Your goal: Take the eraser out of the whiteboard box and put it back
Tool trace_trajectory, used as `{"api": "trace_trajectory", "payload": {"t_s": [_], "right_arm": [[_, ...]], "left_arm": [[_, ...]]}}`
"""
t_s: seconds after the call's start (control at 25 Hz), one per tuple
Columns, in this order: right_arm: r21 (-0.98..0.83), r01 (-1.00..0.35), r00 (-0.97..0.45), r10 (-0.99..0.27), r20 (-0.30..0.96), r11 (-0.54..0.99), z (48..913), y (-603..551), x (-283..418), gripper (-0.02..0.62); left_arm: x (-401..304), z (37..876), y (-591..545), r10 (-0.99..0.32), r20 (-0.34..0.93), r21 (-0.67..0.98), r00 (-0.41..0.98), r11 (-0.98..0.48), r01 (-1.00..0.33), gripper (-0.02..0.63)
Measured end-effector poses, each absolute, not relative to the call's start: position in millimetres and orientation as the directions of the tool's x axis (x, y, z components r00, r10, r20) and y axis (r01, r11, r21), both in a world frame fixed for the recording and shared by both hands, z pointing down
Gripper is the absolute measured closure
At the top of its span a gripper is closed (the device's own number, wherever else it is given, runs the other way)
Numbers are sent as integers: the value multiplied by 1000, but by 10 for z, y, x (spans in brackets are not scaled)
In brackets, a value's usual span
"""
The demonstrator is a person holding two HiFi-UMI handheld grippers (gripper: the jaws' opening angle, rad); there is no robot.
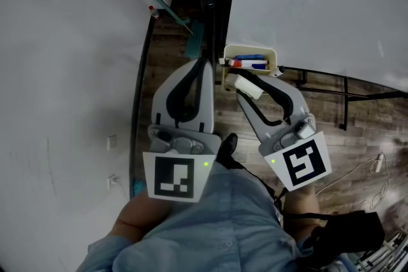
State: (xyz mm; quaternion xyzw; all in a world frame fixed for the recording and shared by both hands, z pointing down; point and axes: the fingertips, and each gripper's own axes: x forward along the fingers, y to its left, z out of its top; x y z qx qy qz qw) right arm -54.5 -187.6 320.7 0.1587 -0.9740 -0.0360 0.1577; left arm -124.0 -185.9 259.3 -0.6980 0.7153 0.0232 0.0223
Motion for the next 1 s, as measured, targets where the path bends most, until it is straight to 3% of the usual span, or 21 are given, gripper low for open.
{"api": "trace_trajectory", "payload": {"t_s": [1.0], "right_arm": [[77, -285, -870, -291, 397, 956, 3809, -2028, -663, 448]], "left_arm": [[-1299, 2847, -1946, -1000, 15, -13, -17, 17, -1000, 601]]}}
